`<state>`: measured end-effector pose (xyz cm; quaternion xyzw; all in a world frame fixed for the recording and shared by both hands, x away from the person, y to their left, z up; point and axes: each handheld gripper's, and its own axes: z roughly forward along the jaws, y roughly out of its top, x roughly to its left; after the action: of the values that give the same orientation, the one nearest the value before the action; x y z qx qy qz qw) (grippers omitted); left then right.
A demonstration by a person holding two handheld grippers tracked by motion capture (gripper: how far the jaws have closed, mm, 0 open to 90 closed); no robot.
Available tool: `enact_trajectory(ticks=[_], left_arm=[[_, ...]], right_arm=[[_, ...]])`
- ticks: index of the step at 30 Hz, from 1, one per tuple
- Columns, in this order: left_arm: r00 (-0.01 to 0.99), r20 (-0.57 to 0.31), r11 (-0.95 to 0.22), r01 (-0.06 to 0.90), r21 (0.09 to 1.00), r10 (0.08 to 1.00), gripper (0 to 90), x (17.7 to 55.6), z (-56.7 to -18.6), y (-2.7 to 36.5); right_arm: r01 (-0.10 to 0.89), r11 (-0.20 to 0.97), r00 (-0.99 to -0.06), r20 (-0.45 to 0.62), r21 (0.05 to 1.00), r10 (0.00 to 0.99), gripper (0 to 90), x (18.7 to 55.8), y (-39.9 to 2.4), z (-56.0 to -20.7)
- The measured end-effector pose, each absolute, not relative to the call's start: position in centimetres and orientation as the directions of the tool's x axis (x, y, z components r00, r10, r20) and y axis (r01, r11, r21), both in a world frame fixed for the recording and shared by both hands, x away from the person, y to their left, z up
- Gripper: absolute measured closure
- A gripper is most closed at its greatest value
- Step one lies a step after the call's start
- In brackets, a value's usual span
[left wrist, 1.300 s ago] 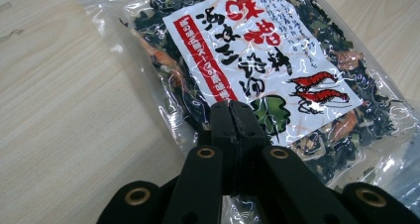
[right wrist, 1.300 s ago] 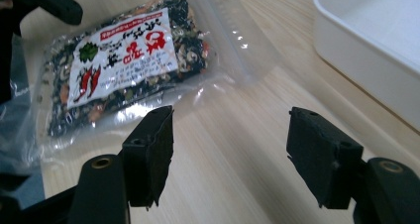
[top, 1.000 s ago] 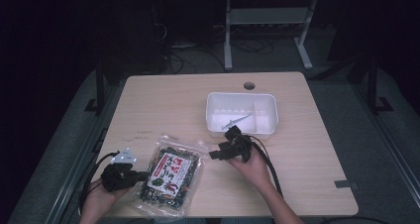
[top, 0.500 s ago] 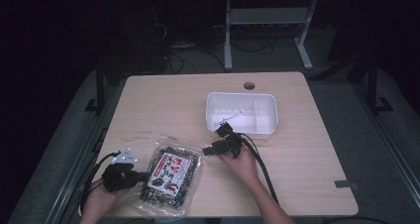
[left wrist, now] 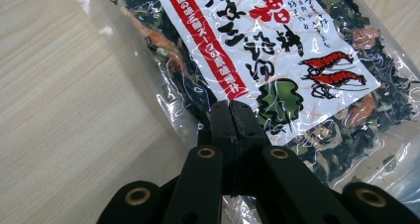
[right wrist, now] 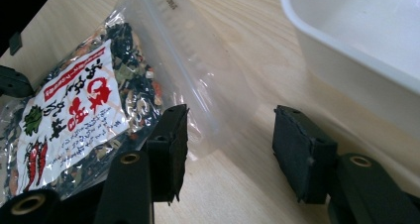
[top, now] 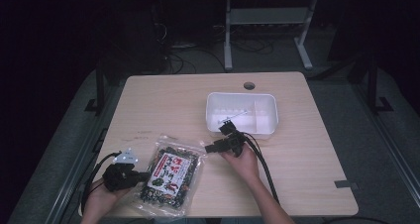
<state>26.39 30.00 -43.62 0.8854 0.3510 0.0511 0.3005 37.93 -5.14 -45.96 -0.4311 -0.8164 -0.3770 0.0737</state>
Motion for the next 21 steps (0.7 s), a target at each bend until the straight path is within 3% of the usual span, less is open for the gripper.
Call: enact_trajectory(ticks=[6,14,18,21], left_arm=[[0.748,-0.123,-0.570,0.591,0.570,0.653,89.4,26.4,-43.7,30.0],[0.746,-0.129,-0.562,0.593,0.577,0.653,87.6,26.5,-43.7,30.1],[0.744,-0.131,-0.559,0.594,0.578,0.655,84.4,26.5,-43.7,30.0],[0.740,-0.129,-0.552,0.594,0.585,0.660,76.1,26.5,-43.6,30.1]], right_arm=[[0.764,0.344,-0.618,0.467,0.545,0.633,51.6,38.2,-4.3,-46.4],[0.737,0.349,-0.646,0.451,0.579,0.616,84.2,38.0,-4.2,-46.2],[0.719,0.355,-0.665,0.441,0.598,0.603,88.6,37.8,-4.3,-45.6],[0.681,0.387,-0.698,0.392,0.622,0.599,89.6,37.1,-4.3,-44.8]])
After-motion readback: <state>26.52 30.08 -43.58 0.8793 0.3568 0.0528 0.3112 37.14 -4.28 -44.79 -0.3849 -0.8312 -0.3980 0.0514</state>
